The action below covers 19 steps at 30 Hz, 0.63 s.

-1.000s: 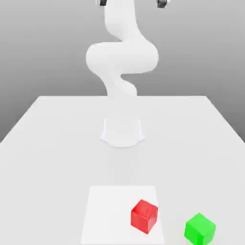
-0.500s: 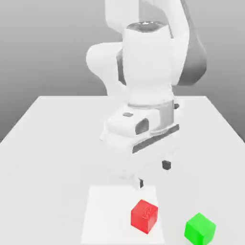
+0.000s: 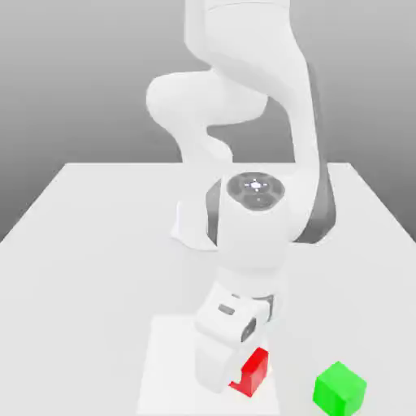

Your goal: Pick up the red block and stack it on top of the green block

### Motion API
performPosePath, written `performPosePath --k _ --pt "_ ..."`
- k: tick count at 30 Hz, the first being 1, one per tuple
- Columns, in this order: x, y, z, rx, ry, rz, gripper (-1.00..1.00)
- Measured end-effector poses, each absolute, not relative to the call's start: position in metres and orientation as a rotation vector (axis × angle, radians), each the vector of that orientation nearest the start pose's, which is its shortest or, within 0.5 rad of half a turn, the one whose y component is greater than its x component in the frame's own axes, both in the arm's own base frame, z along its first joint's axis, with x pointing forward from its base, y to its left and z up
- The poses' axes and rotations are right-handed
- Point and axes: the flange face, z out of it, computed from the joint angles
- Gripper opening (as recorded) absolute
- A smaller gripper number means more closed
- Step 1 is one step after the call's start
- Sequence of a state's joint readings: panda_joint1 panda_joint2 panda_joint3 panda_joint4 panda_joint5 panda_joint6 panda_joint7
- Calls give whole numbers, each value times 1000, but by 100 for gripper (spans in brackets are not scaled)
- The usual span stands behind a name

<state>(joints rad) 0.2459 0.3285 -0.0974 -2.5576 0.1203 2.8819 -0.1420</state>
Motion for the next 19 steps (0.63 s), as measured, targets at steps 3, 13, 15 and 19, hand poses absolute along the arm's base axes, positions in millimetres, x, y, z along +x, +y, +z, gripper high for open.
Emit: performPosePath --k 3,13,15,19 --pt "442 56 177 -3130 -283 0 -100" --pt "472 184 225 -3090 -562 2 -100" --pt "472 188 200 -3089 -571 2 -100" --pt "472 189 188 -3089 -572 2 100"
